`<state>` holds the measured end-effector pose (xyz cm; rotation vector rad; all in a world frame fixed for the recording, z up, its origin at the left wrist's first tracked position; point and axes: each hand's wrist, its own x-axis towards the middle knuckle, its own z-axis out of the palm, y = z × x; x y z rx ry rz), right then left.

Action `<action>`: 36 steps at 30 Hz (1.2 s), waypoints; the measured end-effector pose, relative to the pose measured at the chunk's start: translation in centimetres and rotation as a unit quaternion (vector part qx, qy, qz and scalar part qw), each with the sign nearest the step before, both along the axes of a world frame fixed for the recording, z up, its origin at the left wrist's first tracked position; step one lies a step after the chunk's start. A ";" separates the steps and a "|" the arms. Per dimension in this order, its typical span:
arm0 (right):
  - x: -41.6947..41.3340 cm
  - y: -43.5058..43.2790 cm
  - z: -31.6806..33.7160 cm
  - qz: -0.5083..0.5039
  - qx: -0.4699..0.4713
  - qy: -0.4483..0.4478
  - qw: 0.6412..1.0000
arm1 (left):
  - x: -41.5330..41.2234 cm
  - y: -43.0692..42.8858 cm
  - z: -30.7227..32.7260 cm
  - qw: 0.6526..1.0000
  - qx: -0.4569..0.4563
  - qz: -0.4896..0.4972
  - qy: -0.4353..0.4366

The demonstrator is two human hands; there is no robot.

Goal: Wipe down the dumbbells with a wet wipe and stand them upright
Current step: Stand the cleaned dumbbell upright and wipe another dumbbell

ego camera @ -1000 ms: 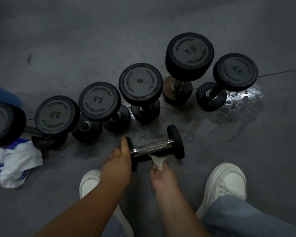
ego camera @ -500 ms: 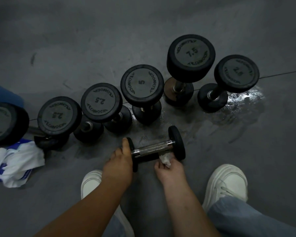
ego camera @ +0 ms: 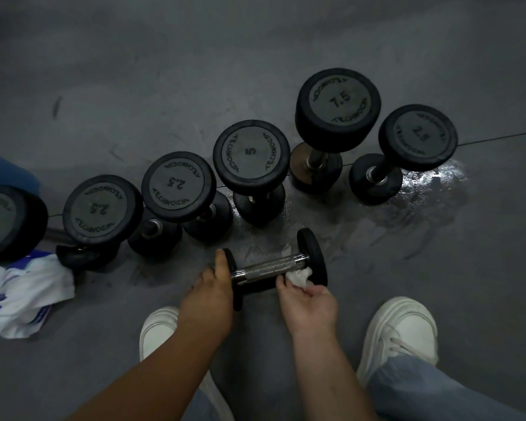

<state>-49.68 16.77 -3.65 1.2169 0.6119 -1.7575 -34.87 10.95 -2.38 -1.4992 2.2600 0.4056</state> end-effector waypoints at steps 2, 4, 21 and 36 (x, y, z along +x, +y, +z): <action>0.3 0.3 -0.5 0.027 -0.001 0.013 1.000 | -0.1 0.0 0.0 1.000 -0.002 -0.002 -0.005; 0.9 0.1 -1.2 0.065 0.016 0.031 0.997 | 0.0 0.0 -0.1 1.000 0.001 -0.001 -0.007; 0.8 -3.7 -1.6 0.157 0.093 0.074 0.980 | 0.0 0.0 0.2 1.000 0.006 -0.001 -0.010; 1.2 -2.8 -1.8 0.204 0.125 0.091 0.967 | 0.2 0.1 0.1 1.000 0.016 0.008 0.003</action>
